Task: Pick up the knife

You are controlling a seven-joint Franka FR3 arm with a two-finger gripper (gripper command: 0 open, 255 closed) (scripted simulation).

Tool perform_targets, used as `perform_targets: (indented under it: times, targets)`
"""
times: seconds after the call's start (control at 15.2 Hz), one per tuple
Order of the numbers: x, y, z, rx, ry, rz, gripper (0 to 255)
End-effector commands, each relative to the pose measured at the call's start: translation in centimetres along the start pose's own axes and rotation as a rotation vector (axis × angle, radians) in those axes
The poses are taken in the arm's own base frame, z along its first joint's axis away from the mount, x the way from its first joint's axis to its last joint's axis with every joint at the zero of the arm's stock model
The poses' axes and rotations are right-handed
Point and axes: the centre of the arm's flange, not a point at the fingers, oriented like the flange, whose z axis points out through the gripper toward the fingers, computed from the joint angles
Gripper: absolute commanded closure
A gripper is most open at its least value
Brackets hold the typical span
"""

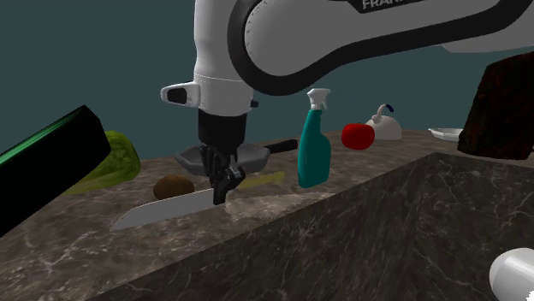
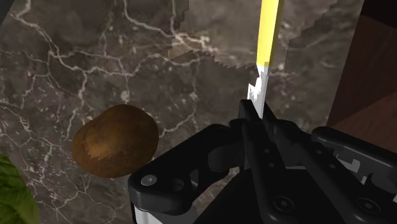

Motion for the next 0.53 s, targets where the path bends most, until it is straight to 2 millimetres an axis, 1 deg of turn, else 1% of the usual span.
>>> perform_targets:
  times: [0.0, 0.46]
  targets:
    - [-0.1, 0.2, -1.1, 0.0, 0.0, 0.0, 255]
    - [-0.1, 0.9, -4.7, 0.0, 0.0, 0.0, 255]
